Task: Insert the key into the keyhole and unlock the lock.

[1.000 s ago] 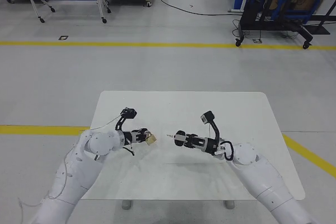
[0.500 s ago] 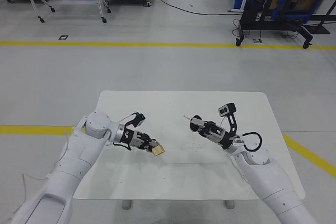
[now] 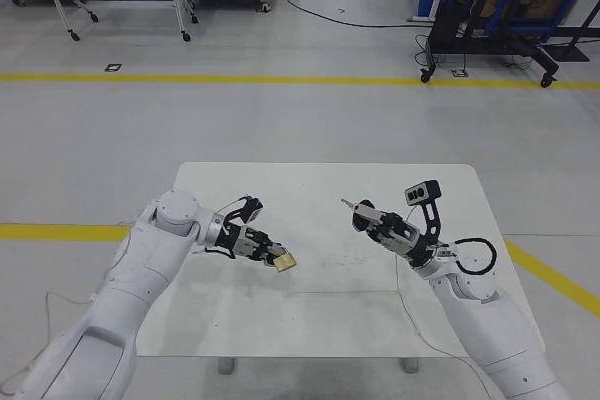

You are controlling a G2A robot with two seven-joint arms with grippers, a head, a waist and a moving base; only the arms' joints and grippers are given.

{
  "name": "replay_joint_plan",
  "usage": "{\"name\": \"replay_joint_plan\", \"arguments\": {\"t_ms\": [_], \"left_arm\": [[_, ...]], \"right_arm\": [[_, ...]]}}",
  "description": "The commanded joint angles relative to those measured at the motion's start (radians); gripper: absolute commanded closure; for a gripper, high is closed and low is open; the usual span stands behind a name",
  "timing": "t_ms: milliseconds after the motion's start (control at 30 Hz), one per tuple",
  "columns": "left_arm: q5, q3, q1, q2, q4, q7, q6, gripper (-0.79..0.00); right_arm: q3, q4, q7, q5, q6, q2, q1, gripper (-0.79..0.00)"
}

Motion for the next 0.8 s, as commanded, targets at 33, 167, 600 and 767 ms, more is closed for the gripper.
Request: {"name": "replay_joint_plan", "arguments": {"t_ms": [33, 167, 600, 767], "left_arm": [[0.0, -0.001, 0.023, 0.001, 0.003, 0.044, 0.025, 0.0], [-0.104, -0.032, 0.029, -0.002, 0.04, 0.07, 0.082, 0.0], [-0.316, 0.032, -0.074, -0.092, 0.189, 0.145, 0.164, 0.0], [-0.328, 0.032, -0.091, -0.103, 0.271, 0.153, 0.093, 0.0]], "right_arm": [[0.006, -0.003, -0.046, -0.025, 0.004, -0.001, -0.003, 0.0], [-0.013, -0.053, -0.085, -0.02, 0.058, -0.004, -0.036, 0.0], [-0.06, -0.157, -0.264, -0.127, 0.395, -0.003, -0.116, 0.0], [-0.099, -0.147, -0.34, -0.159, 0.434, -0.014, -0.088, 0.0]]}}
